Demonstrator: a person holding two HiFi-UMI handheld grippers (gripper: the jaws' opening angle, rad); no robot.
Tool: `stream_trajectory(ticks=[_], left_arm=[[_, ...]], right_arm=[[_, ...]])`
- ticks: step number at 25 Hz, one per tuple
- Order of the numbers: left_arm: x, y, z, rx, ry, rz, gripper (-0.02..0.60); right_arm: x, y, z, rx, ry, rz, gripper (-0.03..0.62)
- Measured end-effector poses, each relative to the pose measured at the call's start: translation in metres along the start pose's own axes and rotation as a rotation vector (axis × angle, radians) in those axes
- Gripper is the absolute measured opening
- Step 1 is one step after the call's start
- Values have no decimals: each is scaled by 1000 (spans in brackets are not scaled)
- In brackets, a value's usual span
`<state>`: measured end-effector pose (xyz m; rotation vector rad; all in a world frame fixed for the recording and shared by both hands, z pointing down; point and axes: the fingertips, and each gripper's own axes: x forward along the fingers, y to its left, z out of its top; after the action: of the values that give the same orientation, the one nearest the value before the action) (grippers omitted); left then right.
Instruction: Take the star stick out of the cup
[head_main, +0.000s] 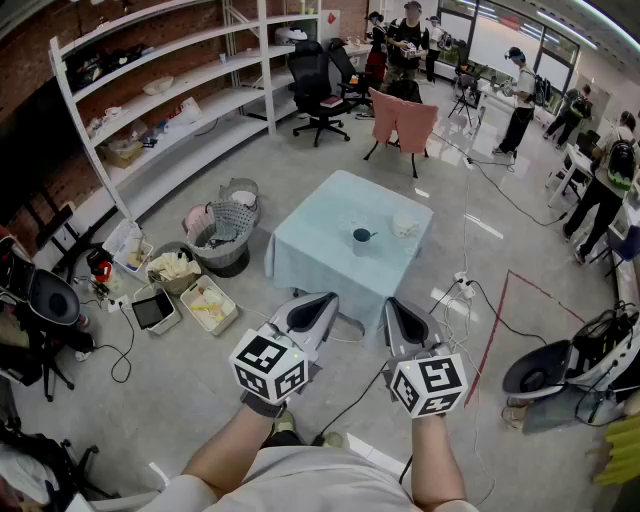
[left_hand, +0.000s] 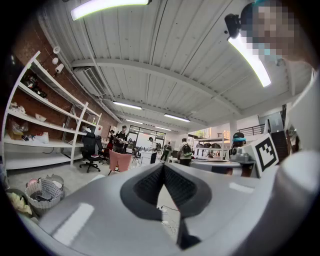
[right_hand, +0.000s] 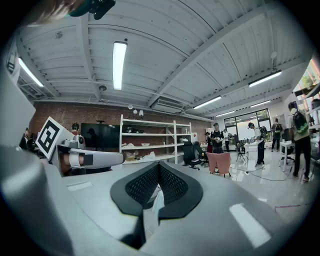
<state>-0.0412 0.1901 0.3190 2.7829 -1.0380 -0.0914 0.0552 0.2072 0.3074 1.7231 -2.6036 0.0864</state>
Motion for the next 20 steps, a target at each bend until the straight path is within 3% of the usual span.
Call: stream_trajectory(ticks=[20], left_arm=[[18,-19,6,10,0,7,6]], right_arm=[[-19,-27,17,40,-56,21,9]])
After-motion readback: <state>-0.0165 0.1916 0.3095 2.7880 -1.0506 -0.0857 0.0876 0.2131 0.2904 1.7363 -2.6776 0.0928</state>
